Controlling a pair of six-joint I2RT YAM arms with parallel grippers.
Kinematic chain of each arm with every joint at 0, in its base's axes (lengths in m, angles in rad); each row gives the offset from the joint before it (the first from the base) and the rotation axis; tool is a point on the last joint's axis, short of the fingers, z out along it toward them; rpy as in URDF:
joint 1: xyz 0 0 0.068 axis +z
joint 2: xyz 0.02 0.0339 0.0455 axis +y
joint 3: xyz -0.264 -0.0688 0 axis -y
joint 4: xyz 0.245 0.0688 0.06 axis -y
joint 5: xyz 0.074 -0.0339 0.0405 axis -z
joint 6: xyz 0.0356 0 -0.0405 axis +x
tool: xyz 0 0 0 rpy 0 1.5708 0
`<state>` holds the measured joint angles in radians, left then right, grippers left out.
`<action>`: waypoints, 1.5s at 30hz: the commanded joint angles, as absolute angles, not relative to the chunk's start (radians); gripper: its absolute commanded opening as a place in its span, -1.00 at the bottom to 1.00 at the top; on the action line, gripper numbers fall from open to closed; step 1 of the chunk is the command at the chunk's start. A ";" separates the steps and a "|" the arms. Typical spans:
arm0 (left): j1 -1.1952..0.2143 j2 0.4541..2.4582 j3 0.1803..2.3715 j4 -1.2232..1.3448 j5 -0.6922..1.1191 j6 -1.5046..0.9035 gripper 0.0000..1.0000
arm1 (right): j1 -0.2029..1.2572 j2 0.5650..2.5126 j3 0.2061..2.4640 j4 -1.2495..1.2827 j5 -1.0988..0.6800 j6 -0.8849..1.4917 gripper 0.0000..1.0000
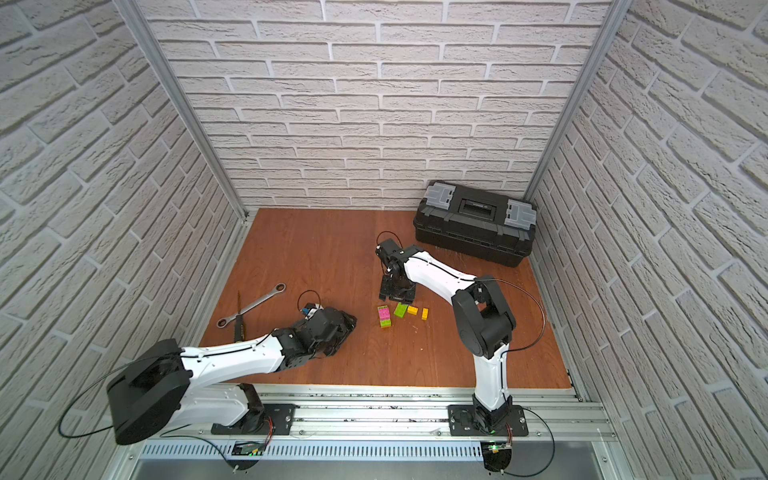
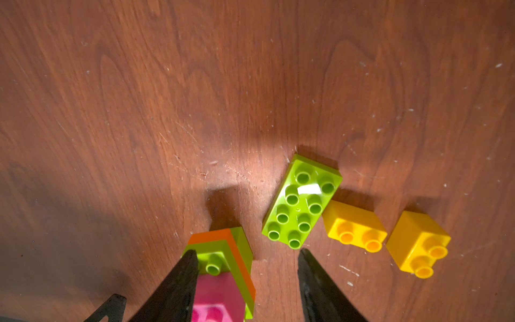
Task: Assemble a carrot with lego
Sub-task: Pick up the lego brick from the center of the board.
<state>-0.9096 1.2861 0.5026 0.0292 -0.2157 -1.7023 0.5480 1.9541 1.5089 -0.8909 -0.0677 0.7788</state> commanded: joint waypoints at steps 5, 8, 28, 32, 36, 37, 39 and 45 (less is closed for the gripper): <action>-0.899 1.274 0.487 0.042 -0.209 -1.689 0.54 | 0.536 1.960 1.460 -0.855 -0.073 0.796 0.18; -0.899 1.276 0.487 0.043 -0.204 -1.689 0.54 | 0.527 1.958 1.440 -0.847 -0.072 0.796 0.20; -0.894 1.303 0.511 0.037 -0.183 -1.676 0.54 | 0.481 2.009 1.420 -0.808 -0.101 0.792 0.28; -0.893 1.309 0.517 0.035 -0.178 -1.671 0.54 | 0.470 2.011 1.421 -0.814 -0.093 0.787 0.28; -0.890 1.317 0.520 0.036 -0.173 -1.667 0.54 | 0.463 2.021 1.435 -0.838 -0.082 0.772 0.29; -0.889 1.320 0.522 0.038 -0.172 -1.668 0.54 | 0.463 2.023 1.439 -0.842 -0.078 0.768 0.28; -0.888 1.325 0.523 0.041 -0.166 -1.669 0.53 | 0.464 2.023 1.437 -0.841 -0.077 0.767 0.26; -0.888 1.325 0.522 0.041 -0.163 -1.666 0.54 | 0.463 2.023 1.429 -0.842 -0.069 0.758 0.14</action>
<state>-0.8967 1.3197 0.5037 0.0296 -0.1673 -1.6810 0.4675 2.0125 1.4235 -0.8276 -0.0864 0.7696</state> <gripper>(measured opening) 0.768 0.579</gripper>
